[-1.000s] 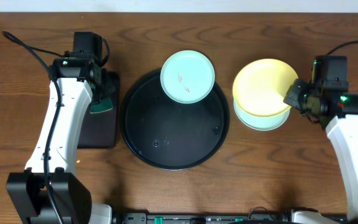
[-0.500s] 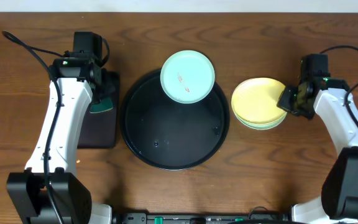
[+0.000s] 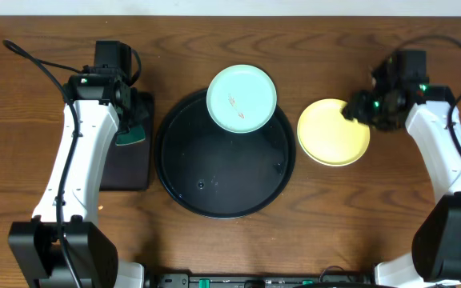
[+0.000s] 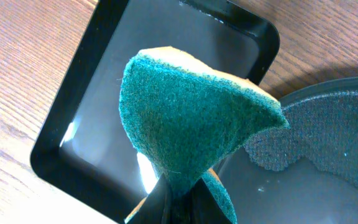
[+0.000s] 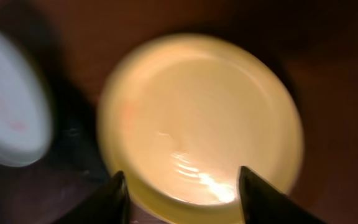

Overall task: Clean dirty plates on tray and stack at the side
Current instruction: 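Release the yellow plate and move right gripper to the last green plate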

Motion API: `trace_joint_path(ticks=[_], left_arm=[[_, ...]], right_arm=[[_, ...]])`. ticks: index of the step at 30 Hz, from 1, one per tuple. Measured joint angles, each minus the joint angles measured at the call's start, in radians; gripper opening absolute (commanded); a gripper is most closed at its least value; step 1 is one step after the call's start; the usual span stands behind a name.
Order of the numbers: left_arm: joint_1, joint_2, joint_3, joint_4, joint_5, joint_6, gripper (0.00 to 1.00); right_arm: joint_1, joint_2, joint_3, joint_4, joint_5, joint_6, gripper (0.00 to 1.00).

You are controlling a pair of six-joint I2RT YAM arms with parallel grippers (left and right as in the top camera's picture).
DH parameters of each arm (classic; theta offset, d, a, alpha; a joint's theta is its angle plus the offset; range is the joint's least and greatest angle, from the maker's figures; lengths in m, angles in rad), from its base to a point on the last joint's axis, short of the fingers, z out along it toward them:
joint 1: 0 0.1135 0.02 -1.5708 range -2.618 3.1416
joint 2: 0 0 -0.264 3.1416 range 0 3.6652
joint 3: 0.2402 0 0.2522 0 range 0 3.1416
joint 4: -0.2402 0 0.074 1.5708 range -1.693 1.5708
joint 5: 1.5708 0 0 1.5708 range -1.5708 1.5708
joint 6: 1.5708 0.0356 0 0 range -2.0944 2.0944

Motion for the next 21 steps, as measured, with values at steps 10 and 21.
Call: trace_joint_path(ticks=[10, 21], left_arm=[[0.0, 0.0, 0.0, 0.0, 0.006, 0.0, 0.07], [0.0, 0.0, 0.0, 0.001, 0.009, 0.0, 0.07]], right_arm=[[0.281, 0.118, 0.317, 0.016, -0.003, -0.084, 0.64], [0.322, 0.491, 0.52, 0.077, -0.019, -0.205, 0.59]])
